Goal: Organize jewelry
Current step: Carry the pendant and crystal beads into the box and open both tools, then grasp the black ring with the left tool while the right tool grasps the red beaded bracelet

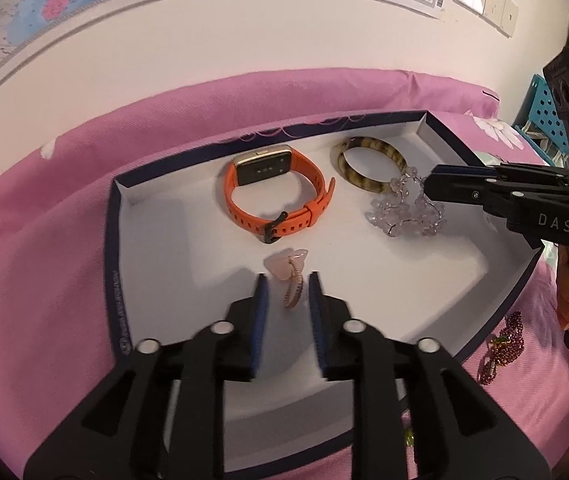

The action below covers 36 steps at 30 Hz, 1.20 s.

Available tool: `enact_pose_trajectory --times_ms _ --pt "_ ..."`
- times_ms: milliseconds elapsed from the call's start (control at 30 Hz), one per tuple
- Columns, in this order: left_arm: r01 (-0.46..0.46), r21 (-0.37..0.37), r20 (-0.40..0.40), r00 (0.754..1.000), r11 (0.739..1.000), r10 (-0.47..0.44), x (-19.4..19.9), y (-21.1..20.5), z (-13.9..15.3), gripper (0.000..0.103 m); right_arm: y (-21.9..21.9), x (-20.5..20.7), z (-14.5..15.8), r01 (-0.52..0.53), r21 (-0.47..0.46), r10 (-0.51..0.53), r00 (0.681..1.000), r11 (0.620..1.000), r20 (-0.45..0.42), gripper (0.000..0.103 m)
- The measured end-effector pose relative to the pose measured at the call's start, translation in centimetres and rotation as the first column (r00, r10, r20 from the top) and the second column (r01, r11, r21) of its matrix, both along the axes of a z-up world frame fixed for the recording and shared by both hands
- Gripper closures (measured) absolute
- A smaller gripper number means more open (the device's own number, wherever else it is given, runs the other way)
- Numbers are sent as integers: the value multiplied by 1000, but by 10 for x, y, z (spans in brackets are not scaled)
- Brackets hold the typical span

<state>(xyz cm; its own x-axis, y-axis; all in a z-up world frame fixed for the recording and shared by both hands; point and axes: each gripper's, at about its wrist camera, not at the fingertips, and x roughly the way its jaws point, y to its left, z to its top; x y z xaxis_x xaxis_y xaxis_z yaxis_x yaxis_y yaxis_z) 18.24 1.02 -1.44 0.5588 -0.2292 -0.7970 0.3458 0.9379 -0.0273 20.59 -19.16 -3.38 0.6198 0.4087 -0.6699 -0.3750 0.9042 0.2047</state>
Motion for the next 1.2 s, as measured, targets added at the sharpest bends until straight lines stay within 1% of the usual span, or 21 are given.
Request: enact_pose_trajectory --times_ms 33,67,100,133,200,367,500,600,700,767,833,900,1000,1100,1133,1167,1200 --pt "-4 0 11 1000 1000 4 -2 2 2 72 -2 -2 1 10 -4 -10 1000 1000 4 83" --pt "-6 -2 22 1000 1000 6 -5 3 5 70 -5 -5 2 22 -8 -22 1000 1000 11 82" --pt "-10 -4 31 999 1000 11 -8 5 7 65 -6 -7 4 25 -7 -25 1000 1000 18 81" --pt "-17 -12 41 999 1000 17 -11 7 10 58 -9 -12 7 24 -1 -24 999 1000 33 78" --pt "-31 -28 69 997 999 33 -20 11 18 52 -9 -21 13 17 0 -17 998 1000 56 75" --pt "-38 -60 128 991 997 46 -45 22 35 48 -6 -58 29 -71 -1 71 990 997 120 68" --pt "-31 -73 159 986 997 42 -69 27 42 48 0 -85 32 -131 -31 134 981 991 143 67" --pt "-22 -64 168 985 998 32 -82 26 41 48 4 -99 25 -150 -59 156 979 987 133 67" --pt "-10 -58 172 985 998 20 -97 28 38 48 2 -112 12 -154 -102 165 980 983 110 67" --pt "-7 -60 165 986 998 17 -102 28 34 48 2 -118 4 -164 -115 175 980 980 93 67" --pt "-8 -59 153 988 998 17 -106 29 29 48 3 -127 -5 -178 -148 190 979 973 73 67" --pt "-6 -62 143 990 998 15 -110 29 25 48 3 -134 -12 -189 -174 202 977 966 61 69" --pt "-7 -71 130 991 997 17 -113 30 21 48 9 -140 -25 -215 -225 227 973 950 31 74" --pt "-9 -74 125 992 997 18 -117 29 19 48 12 -142 -32 -209 -269 226 973 940 35 82" --pt "-9 -75 123 992 997 18 -117 29 19 48 12 -143 -32 -207 -278 227 973 938 40 90" --pt "-10 -75 123 992 997 20 -118 29 19 48 12 -143 -32 -208 -282 228 973 937 40 93" --pt "-11 -76 123 992 997 21 -119 29 19 48 12 -144 -31 -210 -275 229 973 938 41 95"
